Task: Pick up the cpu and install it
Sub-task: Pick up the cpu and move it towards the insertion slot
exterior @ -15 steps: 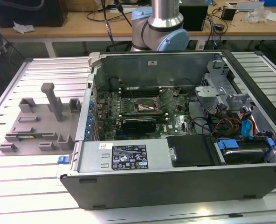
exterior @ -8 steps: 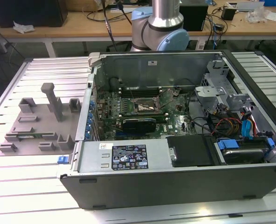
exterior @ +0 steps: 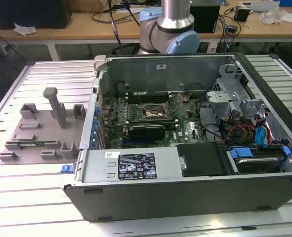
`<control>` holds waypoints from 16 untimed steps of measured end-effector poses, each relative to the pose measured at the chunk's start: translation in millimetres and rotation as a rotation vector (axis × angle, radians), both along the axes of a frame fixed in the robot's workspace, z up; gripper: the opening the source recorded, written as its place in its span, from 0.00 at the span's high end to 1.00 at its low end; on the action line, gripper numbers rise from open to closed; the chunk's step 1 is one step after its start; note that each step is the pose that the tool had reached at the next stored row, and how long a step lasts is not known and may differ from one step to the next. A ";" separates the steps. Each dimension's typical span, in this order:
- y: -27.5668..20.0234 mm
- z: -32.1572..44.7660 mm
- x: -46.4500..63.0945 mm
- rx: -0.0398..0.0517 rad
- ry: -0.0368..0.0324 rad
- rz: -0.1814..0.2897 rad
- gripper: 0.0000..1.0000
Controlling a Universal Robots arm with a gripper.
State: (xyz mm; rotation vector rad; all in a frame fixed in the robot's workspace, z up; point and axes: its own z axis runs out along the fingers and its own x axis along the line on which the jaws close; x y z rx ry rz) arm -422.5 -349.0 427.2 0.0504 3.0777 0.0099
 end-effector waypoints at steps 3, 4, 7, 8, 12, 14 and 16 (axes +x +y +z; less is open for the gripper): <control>-0.4 0.0 12.9 0.0000 0.0007 0.000 0.45; -0.5 0.0 19.9 0.0000 0.0011 0.000 0.45; -0.8 0.0 32.8 0.0000 0.0024 0.000 0.45; -0.9 -0.1 36.7 0.0000 0.0027 0.000 0.45; -1.4 0.0 54.6 0.0000 0.0044 0.000 0.45; -1.9 0.0 70.8 0.0001 0.0058 0.000 0.45; -2.3 0.0 85.0 0.0001 0.0072 0.000 0.45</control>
